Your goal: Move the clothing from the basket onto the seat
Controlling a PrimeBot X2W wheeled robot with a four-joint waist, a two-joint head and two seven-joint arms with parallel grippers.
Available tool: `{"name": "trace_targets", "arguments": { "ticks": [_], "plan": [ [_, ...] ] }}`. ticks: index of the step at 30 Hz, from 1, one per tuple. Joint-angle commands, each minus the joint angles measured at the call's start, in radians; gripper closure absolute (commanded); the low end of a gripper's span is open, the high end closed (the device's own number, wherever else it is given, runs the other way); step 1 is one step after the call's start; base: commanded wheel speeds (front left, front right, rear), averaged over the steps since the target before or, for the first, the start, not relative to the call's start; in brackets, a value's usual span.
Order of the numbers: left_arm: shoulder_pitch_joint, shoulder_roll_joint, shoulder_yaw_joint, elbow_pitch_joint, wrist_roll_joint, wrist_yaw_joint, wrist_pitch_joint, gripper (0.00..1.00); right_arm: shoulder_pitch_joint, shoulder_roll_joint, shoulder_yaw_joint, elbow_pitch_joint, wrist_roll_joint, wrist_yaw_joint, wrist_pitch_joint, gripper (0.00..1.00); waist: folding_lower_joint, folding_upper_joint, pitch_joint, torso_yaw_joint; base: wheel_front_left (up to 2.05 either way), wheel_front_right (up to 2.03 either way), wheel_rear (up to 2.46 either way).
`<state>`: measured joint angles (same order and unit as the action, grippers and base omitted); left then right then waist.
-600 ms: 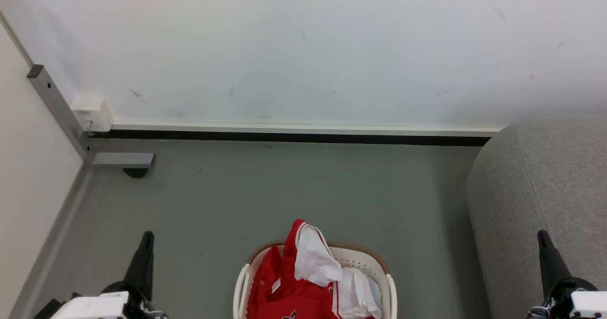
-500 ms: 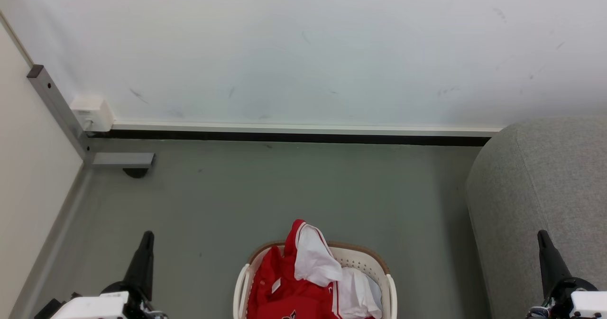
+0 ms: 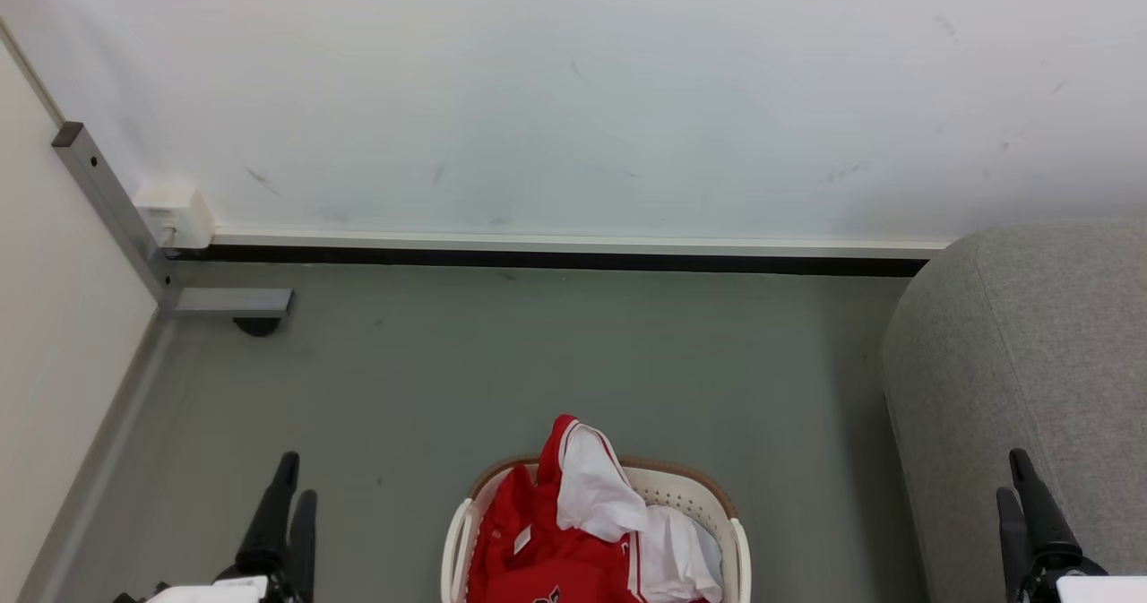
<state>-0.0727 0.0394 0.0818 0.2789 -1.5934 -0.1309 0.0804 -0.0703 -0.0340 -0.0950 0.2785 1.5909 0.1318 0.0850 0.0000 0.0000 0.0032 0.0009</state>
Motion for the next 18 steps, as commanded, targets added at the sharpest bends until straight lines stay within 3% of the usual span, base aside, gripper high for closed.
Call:
{"name": "trace_targets", "arguments": {
  "ticks": [1,8,18],
  "plan": [
    [-0.021,0.005,-0.008,-0.017,0.017,0.000,-0.017,0.00,-0.012,-0.017,0.009,-0.020,-0.028,0.000,-0.015,0.00,0.0000,0.0000,0.000,0.001,0.00,0.00,0.00],
    [-0.027,0.006,-0.018,-0.025,0.106,0.015,-0.049,0.00,-0.012,-0.041,0.033,-0.026,-0.140,0.000,-0.053,0.00,0.0000,0.0000,0.000,0.002,0.00,0.00,0.00],
    [-0.028,0.007,-0.050,-0.057,0.295,0.055,-0.091,0.00,-0.003,-0.060,0.050,-0.063,-0.387,0.000,-0.096,0.00,0.0000,0.0000,0.000,0.003,0.00,0.00,0.00]
  ]
}}
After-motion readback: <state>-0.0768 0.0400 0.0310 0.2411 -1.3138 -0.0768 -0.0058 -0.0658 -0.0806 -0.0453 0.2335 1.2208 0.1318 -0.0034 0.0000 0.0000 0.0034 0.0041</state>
